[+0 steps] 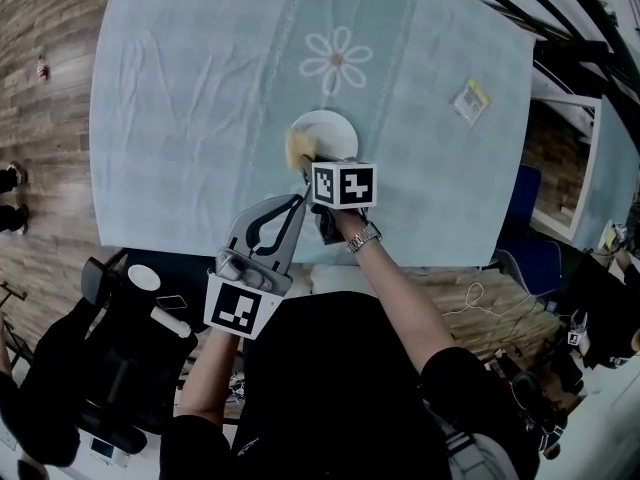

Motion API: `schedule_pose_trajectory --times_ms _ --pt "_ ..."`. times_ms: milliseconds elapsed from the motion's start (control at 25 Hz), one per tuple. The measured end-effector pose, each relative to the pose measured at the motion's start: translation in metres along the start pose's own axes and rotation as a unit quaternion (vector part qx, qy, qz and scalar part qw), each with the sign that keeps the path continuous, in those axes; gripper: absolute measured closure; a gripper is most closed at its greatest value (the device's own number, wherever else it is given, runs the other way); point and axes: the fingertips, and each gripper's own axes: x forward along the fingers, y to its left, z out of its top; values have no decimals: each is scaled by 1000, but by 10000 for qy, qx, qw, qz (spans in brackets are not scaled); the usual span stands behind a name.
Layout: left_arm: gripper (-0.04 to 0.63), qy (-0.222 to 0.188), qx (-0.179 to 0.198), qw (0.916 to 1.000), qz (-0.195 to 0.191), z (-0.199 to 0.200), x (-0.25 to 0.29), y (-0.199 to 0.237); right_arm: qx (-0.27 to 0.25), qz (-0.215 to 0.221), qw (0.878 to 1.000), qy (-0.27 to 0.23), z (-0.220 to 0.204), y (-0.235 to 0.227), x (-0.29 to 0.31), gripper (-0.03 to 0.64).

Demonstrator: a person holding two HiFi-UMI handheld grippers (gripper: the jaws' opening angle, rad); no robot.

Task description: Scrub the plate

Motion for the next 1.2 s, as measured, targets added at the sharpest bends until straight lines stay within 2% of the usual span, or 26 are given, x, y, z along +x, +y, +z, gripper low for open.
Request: schedule_pose_trajectory --times_ms 200,920,1080,1200 --pt "583 -16 44 10000 -62 3 4 -6 130 -409 9990 -123 5 -31 -12 557" --pt "583 -50 231 9995 -222 7 3 -18 217 -1077 9934 -332 6 -86 -51 557" --pt "583 -60 235 9995 -210 8 1 -19 226 -944 9944 -418 3 -73 -59 555" --pt "583 -77 183 9996 -183 9 0 -18 184 -685 9971 -262 -10 -52 -52 557"
